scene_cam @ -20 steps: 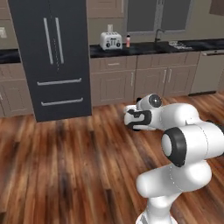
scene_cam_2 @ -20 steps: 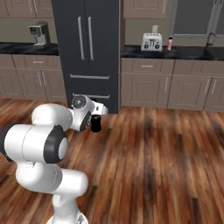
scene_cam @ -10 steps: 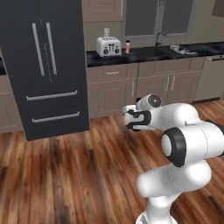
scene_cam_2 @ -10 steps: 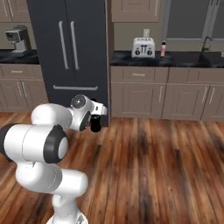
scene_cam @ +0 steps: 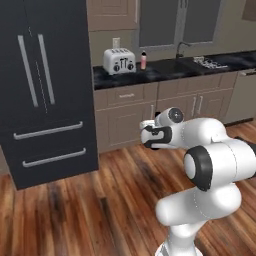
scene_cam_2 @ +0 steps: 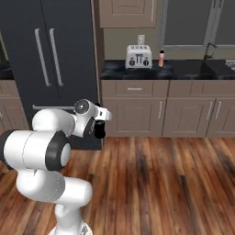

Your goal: Place the large bottle from the dining counter next to the other large bottle outside the sink, and place the small bottle from the dining counter next to the other small bottle inside the sink.

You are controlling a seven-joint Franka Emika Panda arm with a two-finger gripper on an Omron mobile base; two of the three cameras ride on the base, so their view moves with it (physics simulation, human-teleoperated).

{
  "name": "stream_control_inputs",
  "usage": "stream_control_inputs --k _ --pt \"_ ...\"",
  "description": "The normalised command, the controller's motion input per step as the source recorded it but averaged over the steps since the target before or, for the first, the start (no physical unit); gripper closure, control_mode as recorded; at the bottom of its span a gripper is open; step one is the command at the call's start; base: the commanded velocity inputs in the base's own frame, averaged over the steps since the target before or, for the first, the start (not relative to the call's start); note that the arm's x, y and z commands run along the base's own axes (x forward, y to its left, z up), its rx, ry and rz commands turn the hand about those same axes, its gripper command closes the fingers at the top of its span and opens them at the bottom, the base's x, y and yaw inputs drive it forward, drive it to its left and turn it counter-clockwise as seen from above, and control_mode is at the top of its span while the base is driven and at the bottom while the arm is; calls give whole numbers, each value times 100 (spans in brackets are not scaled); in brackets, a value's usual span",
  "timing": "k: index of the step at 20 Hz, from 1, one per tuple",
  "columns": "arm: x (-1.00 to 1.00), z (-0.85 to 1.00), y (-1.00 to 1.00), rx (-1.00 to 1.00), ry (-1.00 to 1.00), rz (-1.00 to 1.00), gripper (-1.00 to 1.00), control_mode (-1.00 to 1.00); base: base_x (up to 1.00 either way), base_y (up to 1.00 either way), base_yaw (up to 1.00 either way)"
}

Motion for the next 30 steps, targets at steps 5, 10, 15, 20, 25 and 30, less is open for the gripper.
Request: stream_control_inputs --k 5,10,15,20,25,30 --pt "0 0 0 0 0 0 100 100 82 -4 -22" --pt "0 0 0 0 0 0 100 100 62 -34 -13" --pt "0 0 0 0 0 0 100 100 52 -54 -5" --pt "0 0 0 0 0 0 100 100 79 -43 -4" --pt "0 0 0 0 0 0 100 100 86 -29 -4" --pt "0 0 0 0 0 0 100 100 80 -12 -1"
